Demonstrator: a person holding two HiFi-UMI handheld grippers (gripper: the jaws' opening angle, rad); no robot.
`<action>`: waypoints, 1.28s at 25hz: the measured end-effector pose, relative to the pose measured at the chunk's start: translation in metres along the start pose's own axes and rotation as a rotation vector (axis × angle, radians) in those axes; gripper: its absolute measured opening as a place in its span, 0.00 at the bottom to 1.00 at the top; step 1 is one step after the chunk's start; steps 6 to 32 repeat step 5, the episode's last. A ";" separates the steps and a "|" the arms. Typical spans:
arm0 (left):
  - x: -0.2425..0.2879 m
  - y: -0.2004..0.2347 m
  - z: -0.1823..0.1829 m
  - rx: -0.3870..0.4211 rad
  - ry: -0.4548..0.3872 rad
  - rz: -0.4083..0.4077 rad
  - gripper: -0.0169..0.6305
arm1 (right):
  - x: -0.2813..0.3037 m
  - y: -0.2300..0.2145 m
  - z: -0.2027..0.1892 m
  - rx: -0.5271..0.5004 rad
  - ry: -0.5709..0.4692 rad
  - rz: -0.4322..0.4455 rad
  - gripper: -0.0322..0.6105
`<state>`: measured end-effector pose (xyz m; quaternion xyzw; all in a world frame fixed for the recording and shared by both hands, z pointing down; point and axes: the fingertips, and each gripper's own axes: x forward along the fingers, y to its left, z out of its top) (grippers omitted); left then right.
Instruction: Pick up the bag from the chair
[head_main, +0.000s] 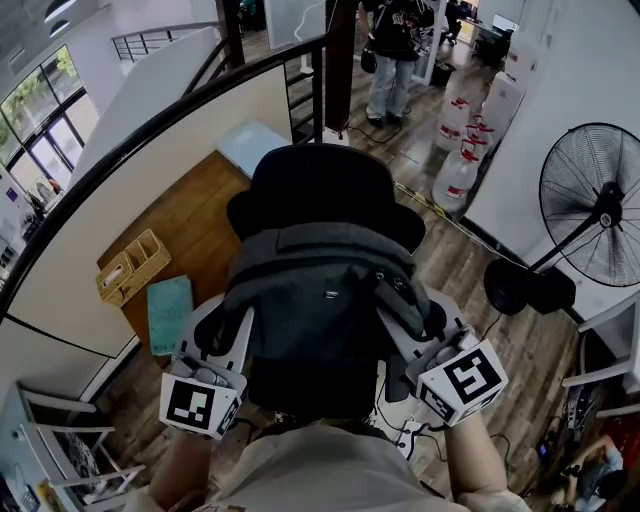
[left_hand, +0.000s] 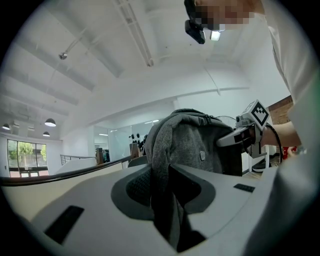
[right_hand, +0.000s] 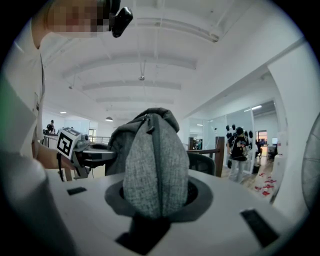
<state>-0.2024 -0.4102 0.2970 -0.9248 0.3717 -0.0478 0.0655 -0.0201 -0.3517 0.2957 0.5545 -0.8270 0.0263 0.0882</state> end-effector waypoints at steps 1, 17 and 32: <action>0.000 0.000 0.000 -0.001 0.001 0.002 0.16 | 0.000 0.000 0.000 0.001 0.002 0.001 0.24; 0.000 0.002 -0.001 -0.008 0.009 0.008 0.16 | 0.002 -0.001 0.000 0.000 0.007 0.003 0.24; 0.000 0.002 -0.001 -0.008 0.009 0.008 0.16 | 0.002 -0.001 0.000 0.000 0.007 0.003 0.24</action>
